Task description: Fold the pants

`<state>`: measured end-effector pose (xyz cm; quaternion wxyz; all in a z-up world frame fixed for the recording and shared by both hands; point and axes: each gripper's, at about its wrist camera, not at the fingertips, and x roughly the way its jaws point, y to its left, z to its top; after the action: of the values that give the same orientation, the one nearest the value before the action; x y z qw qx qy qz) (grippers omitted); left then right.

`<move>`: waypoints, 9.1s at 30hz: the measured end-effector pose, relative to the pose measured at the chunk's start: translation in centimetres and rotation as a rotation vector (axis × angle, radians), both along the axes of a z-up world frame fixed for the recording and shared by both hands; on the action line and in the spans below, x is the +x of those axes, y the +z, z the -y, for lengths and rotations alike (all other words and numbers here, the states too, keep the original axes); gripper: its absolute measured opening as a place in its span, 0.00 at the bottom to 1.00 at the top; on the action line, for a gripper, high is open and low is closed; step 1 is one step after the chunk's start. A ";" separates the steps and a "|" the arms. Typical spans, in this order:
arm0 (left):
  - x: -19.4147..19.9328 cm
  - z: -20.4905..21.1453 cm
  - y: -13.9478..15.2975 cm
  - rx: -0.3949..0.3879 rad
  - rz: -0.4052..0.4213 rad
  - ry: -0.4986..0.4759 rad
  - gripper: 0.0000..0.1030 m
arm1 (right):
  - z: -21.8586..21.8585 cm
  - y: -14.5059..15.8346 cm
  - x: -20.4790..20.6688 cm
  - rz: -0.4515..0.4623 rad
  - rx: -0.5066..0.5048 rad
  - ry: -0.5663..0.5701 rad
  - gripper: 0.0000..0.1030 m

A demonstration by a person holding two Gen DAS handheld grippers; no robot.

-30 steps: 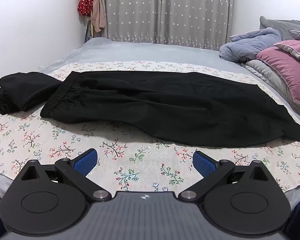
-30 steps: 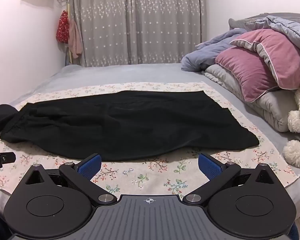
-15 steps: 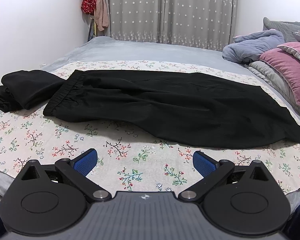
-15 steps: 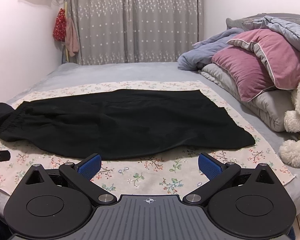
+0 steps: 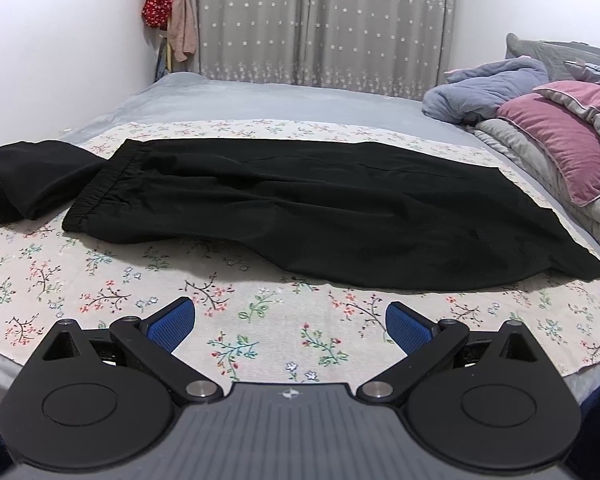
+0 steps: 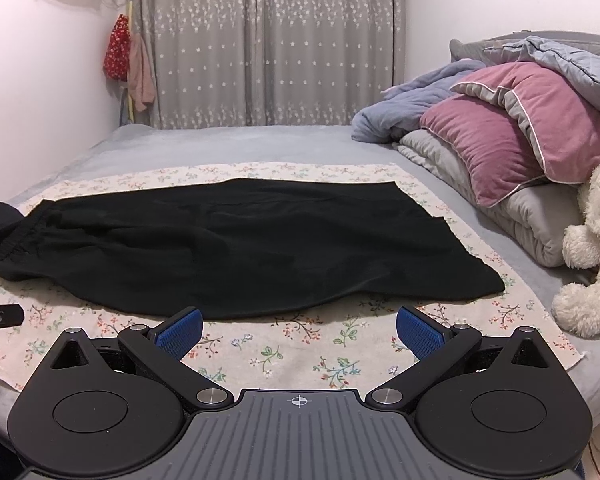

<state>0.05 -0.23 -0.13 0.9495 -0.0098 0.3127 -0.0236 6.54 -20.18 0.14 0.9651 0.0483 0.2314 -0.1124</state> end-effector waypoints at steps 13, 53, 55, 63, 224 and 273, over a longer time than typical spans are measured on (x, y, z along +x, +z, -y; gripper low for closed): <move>0.0 0.2 -0.3 0.011 0.007 -0.011 1.00 | 0.4 0.1 0.1 -0.003 0.000 -0.006 1.00; 0.6 -0.3 -0.2 -0.011 -0.001 -0.021 1.00 | 0.7 -1.0 0.5 -0.021 -0.002 -0.016 1.00; 1.4 -1.2 0.1 -0.032 -0.005 -0.006 1.00 | 0.9 -0.9 0.6 -0.018 -0.015 -0.017 1.00; 7.1 -9.4 1.2 -0.106 -0.027 0.209 1.00 | 8.2 -1.5 3.7 -0.026 0.174 -0.150 1.00; 30.6 -25.3 -2.6 -0.015 0.013 0.403 0.98 | 30.7 -8.7 32.8 -0.113 0.323 -0.284 0.85; 37.1 -30.3 -1.8 -0.092 0.069 0.402 0.79 | 29.9 -7.3 52.5 -0.155 0.054 -0.174 0.96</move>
<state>37.15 30.04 -1.91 0.9438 -0.1144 0.2702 0.1519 59.01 -50.04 -7.19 0.9294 0.0853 0.3031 -0.1928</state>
